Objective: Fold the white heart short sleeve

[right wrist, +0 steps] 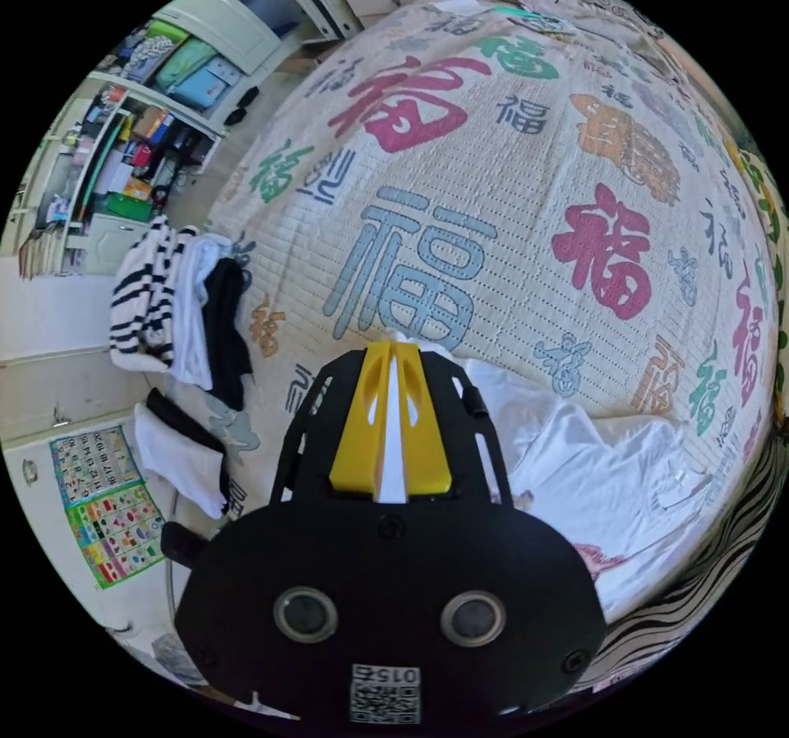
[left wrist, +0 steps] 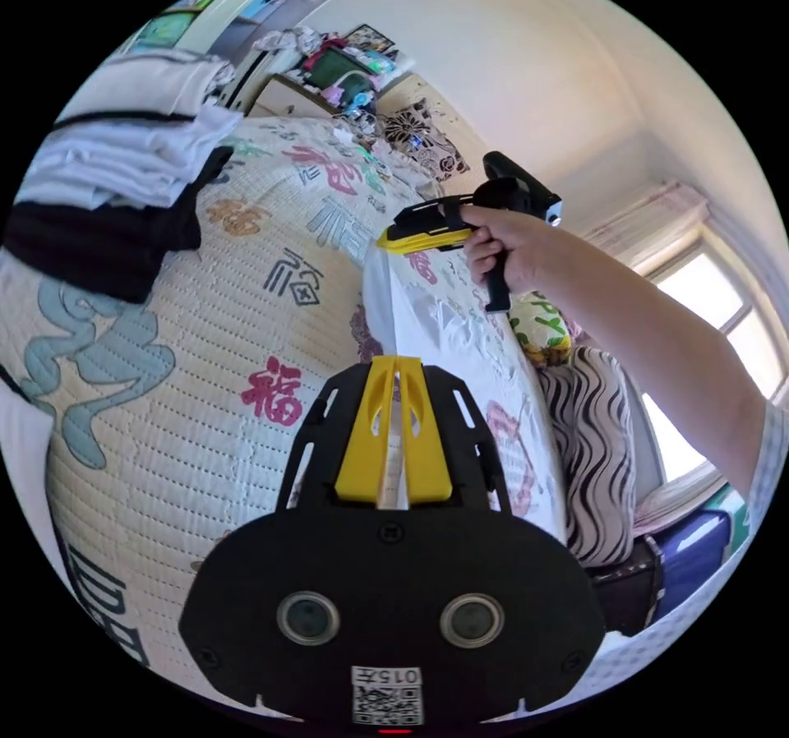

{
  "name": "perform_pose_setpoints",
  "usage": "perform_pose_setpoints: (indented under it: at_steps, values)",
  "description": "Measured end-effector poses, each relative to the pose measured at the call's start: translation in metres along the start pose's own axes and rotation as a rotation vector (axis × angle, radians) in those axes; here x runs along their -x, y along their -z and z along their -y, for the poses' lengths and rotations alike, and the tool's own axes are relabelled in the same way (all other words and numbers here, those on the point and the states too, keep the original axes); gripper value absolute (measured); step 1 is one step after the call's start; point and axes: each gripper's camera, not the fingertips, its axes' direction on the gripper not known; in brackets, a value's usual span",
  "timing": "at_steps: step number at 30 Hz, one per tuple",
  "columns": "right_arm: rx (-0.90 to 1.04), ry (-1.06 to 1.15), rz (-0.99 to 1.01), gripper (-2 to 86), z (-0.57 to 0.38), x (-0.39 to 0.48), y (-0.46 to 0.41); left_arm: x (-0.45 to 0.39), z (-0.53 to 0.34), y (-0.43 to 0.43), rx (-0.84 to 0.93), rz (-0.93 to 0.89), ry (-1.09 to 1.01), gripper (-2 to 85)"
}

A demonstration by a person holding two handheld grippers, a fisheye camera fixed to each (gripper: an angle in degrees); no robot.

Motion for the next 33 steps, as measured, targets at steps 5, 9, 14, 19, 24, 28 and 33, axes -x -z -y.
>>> perform_pose_setpoints:
  at_steps: [5,9,14,19,24,28,33]
  values:
    - [-0.146,0.029,0.100,-0.7,-0.055,-0.053,0.075,-0.066,-0.026,-0.004,-0.058,0.044,-0.348,-0.6]
    - [-0.280,-0.085,0.230,-0.6,-0.137,-0.140,0.123,-0.123,-0.062,-0.027,0.007,-0.054,-0.692,0.1]
    - [-0.178,-0.278,0.274,0.2,-0.223,-0.236,0.101,-0.145,-0.093,-0.076,0.234,-0.126,-0.753,4.9]
    - [-0.225,-0.373,0.292,3.8,-0.272,-0.274,0.106,-0.129,-0.098,-0.086,0.180,-0.142,-0.639,6.9]
    - [-0.184,-0.239,0.170,6.3,-0.247,-0.245,0.116,-0.122,-0.111,-0.125,0.311,-0.109,-0.631,6.6]
    - [-0.032,-0.244,0.059,1.8,-0.224,-0.228,0.100,-0.133,-0.125,-0.144,0.382,-0.054,-0.723,1.2]
    - [-0.030,-0.212,0.052,-0.4,-0.241,-0.219,0.123,-0.125,-0.119,-0.140,0.387,-0.195,-0.759,1.2]
